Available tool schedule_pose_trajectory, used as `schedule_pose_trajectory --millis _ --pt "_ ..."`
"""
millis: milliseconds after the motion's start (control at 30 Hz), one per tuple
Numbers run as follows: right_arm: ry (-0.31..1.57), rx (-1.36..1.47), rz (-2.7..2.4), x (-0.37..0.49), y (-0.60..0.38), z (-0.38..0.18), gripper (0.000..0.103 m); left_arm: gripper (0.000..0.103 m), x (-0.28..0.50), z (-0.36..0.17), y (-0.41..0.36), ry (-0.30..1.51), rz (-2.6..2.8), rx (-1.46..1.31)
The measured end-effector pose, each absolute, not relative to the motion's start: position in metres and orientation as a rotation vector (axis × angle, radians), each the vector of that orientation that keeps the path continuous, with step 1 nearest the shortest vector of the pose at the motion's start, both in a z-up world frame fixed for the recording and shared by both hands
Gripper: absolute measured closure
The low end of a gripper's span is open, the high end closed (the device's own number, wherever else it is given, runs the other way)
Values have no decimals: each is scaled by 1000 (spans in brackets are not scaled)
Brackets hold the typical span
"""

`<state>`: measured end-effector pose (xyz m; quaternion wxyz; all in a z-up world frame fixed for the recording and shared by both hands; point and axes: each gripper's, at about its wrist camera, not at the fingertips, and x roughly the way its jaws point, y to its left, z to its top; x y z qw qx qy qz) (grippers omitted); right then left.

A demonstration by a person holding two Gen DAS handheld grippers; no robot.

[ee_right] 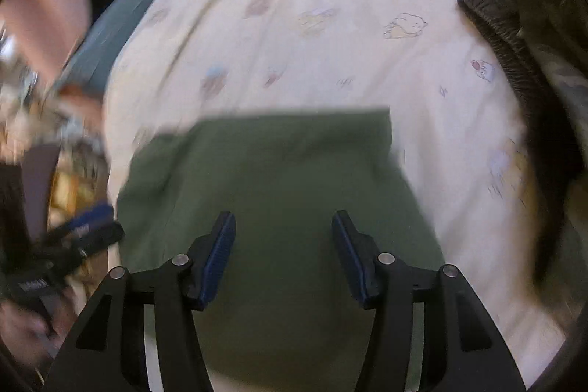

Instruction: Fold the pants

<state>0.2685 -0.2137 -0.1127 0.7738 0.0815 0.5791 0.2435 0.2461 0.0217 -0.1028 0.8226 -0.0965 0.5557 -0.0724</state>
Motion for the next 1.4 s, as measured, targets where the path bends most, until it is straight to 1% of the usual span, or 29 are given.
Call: schedule_pose_trajectory --millis 67,100,167,233,267,333,367,400,500,567,633,667,700,733,767,833,967,1033,1167,1233,1300,1400 --pt "1270 101 533 234 -221 -103 47 20 215 -97 7 1197 -189 -146" --pt "1278 105 535 232 -222 -104 47 20 203 -101 3 1214 -194 -133" --pt "1344 169 556 219 -232 -116 47 22 190 -123 -3 1254 -218 -151" --pt "1397 170 551 226 -234 -138 47 23 189 -149 -3 1299 -223 -155" --pt "1414 147 539 224 -235 -147 48 23 192 -165 -2 1322 -231 -137" --pt "1409 47 390 230 -255 -161 50 25 195 -179 8 1363 -249 -164" --pt "1414 55 326 235 -268 -165 50 29 196 -176 10 1359 -255 -168" --pt "1419 80 226 238 -292 -166 50 32 194 -172 10 1351 -250 -152" --pt "1390 132 214 237 -314 -148 49 32 186 -160 19 1325 -160 -160" --pt "1311 252 269 228 -318 -120 49 33 182 -150 25 1319 -138 -207" --pt "1251 400 330 213 -319 -104 47 32 173 -135 33 1258 -121 -281" --pt "1242 457 351 207 -318 -101 47 30 167 -127 37 1231 -96 -330" --pt "1236 573 407 195 -314 -101 42 16 159 -122 42 1200 -72 -399" --pt "1244 629 445 189 -311 -104 37 8 149 -119 44 1161 -53 -484" --pt "1258 704 508 179 -302 -109 35 0 139 -120 46 1146 -30 -530" --pt "1302 783 609 164 -282 -121 24 0 121 -129 44 1130 0 -603" --pt "1406 877 680 156 -249 -156 24 1 96 -166 31 1196 -31 -756" --pt "1441 977 700 156 -240 -178 24 2 95 -174 26 1208 -52 -767" --pt "1476 1082 714 159 -220 -206 24 2 99 -171 26 1114 1 -726" --pt "1484 1117 733 153 -208 -219 24 2 100 -174 38 1102 40 -738" --pt "1481 1138 747 151 -195 -230 24 2 98 -184 49 1129 71 -764" --pt "1423 1162 715 151 -193 -237 23 2 99 -205 53 1188 82 -766"
